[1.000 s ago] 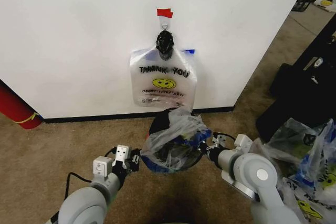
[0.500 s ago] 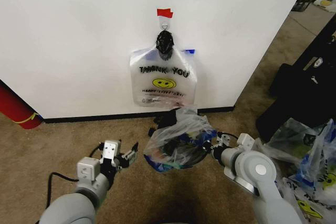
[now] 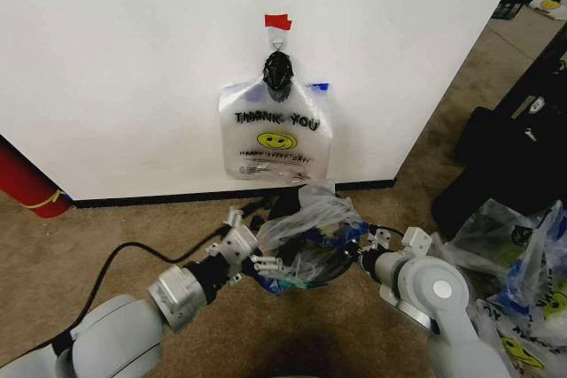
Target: Pick up the garbage bag from the wall and place it over the trash bin.
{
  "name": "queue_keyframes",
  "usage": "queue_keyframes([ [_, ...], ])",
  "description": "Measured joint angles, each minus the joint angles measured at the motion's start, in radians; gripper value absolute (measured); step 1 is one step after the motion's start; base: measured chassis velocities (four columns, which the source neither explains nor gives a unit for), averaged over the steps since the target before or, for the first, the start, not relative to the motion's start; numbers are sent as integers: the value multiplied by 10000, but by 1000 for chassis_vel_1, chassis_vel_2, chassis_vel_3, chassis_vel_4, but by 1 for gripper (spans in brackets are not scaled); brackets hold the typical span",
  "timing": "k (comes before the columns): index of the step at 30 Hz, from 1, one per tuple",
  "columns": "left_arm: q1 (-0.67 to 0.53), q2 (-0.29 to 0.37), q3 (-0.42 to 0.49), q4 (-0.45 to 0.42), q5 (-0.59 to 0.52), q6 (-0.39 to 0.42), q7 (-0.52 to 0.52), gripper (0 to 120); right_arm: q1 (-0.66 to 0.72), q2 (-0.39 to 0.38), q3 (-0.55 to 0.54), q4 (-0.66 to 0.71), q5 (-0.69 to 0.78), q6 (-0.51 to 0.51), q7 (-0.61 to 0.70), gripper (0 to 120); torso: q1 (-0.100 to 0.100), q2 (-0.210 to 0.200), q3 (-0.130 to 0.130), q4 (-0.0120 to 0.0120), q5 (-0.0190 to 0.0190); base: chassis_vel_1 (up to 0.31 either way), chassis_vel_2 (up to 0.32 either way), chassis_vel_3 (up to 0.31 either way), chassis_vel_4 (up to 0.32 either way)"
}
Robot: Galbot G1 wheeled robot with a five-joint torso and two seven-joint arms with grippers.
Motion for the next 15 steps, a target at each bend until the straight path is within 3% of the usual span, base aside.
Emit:
queue_keyframes([
  [12,-1883,-232,1584,798,1481,-20,442,96,-46,150,-398,-252,-411,-77,-83,0,0,0,0,-10,2,0,0,0,0],
  [15,-2759,-303,2575,1084,1808,81,634,96,-48,203,-431,-251,-509,-79,-80,0,0,0,0,-9,2,0,0,0,0],
])
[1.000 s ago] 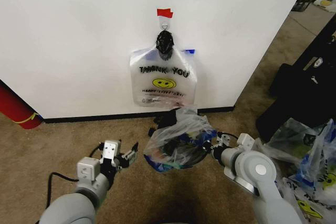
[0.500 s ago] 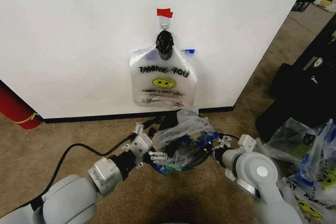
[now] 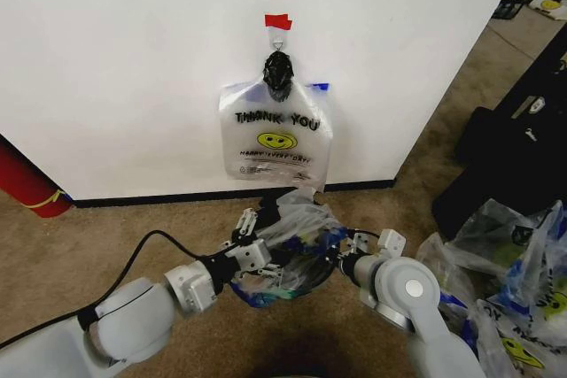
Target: Pick up the garbage bag from the wall and place it over the trash bin.
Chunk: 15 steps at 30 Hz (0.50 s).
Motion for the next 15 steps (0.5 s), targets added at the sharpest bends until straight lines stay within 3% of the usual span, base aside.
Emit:
queue_keyframes([
  [2,-488,-11,674,189,127,47,98,96,0,46,-20,-1,-69,0,4,0,0,0,0,-1,0,0,0,0,0],
  [3,-1030,-25,1502,516,292,138,185,95,-1,97,-26,0,-134,0,7,0,0,0,0,3,0,0,0,0,0],
  [8,-1471,-245,1949,829,-98,319,73,90,-62,83,-18,23,-169,0,7,0,0,0,0,-1,-1,0,0,0,0],
  [15,-2113,-560,2452,1215,-375,446,-180,68,-134,19,11,125,-165,1,0,0,0,0,0,0,1,0,0,0,0],
])
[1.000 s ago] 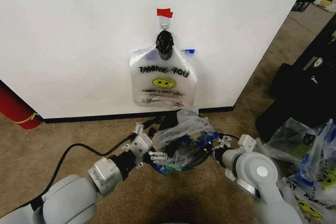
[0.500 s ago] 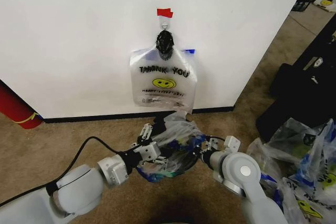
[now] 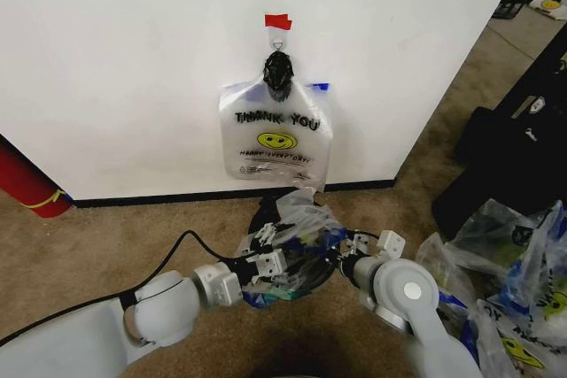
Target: Pick up the garbage bag from the wall and place it over the trash bin.
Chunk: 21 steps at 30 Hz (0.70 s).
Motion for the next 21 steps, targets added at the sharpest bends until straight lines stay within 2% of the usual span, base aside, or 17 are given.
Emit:
queue_keyframes([
  [4,-201,-112,219,209,279,-69,49,64,1,-4,-5,24,9,5,-24,0,0,0,-1,1,-1,0,0,0,0],
  [16,-266,-175,387,500,1371,-480,318,65,70,-78,-34,46,57,-13,-41,0,0,0,-1,1,-1,0,0,0,0],
  [21,-297,-184,424,609,1641,-524,358,59,75,-71,-59,46,60,-12,-41,0,0,0,-1,1,-1,0,0,0,0],
])
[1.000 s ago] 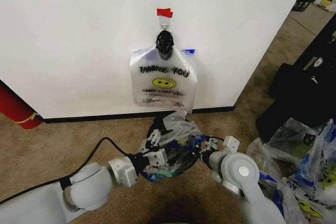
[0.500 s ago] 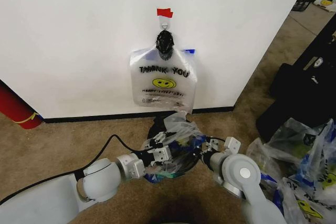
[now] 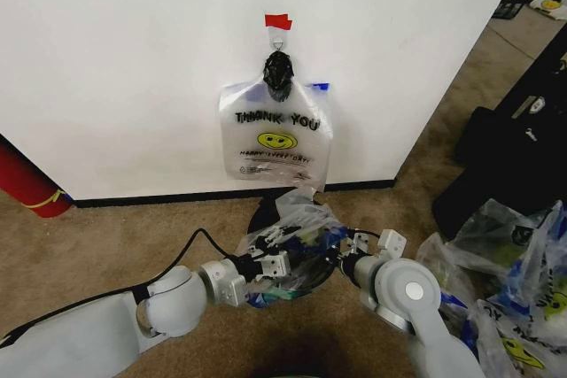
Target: Pick up the garbage bag from the wall and place it over the trash bin.
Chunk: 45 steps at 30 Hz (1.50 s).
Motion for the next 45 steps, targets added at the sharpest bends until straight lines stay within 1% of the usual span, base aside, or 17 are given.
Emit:
queue_keyframes([
  [5,-40,-107,49,110,531,3,54,37,-3,85,-39,0,-15,1,0,0,0,0,0,0,0,0,0,0,0],
  [6,-40,-107,49,110,531,3,54,37,-3,85,-39,0,-15,1,0,0,0,0,0,0,0,0,0,0,0],
  [8,-42,-156,53,131,820,-60,83,29,-15,94,-47,2,-33,2,1,0,0,0,0,-1,-1,0,0,0,0],
  [10,-42,-158,54,131,890,-58,92,19,-16,98,-48,14,-41,5,4,0,0,0,0,0,0,0,0,0,0],
  [11,-42,-158,54,131,890,-58,92,19,-16,98,-48,14,-41,5,4,0,0,0,0,0,0,0,0,0,0],
  [12,-42,-158,55,132,901,-54,95,16,-16,99,-48,20,-42,6,4,0,0,0,0,0,0,0,0,0,0],
  [14,-40,-155,54,152,928,-46,102,6,-17,109,-50,38,-52,6,8,0,0,0,0,0,0,0,0,0,0],
  [16,-23,-152,54,153,929,-36,102,0,-36,132,-55,51,-76,7,11,0,0,0,0,0,0,0,0,0,0],
  [21,31,-214,20,167,836,-10,37,0,-83,154,-64,75,-115,6,11,0,0,0,0,0,0,0,0,0,0],
  [24,136,-308,-191,71,249,71,-234,0,-97,155,-60,76,-133,6,7,0,0,0,0,0,-1,0,0,0,0],
  [25,136,-308,-191,71,249,71,-234,0,-97,155,-60,76,-133,6,7,0,0,0,0,0,-1,0,0,0,0],
  [29,264,-344,-861,-412,-1651,720,-1009,0,-155,135,-59,96,-171,-1,-55,0,0,0,0,0,-1,0,0,0,0],
  [31,124,-337,-1138,-508,-2401,945,-1316,0,-182,121,-78,97,-194,-4,-96,0,0,0,0,1,0,0,0,0,0],
  [32,124,-337,-1138,-508,-2401,945,-1316,0,-182,121,-78,97,-194,-4,-96,0,0,0,0,1,0,0,0,0,0],
  [36,-413,-491,-1500,-387,-3681,1244,-1784,0,-270,101,-220,143,-264,-9,-220,0,0,0,0,0,-1,0,0,0,0],
  [40,-793,-630,-1561,-252,-4131,1426,-1888,0,-318,41,-292,199,-342,-13,-330,0,0,0,0,0,1,0,0,0,0],
  [45,-1191,-684,-1553,183,-4217,1667,-1882,0,-498,-166,-389,413,-445,-20,-577,0,0,0,0,-1,-1,0,0,0,0],
])
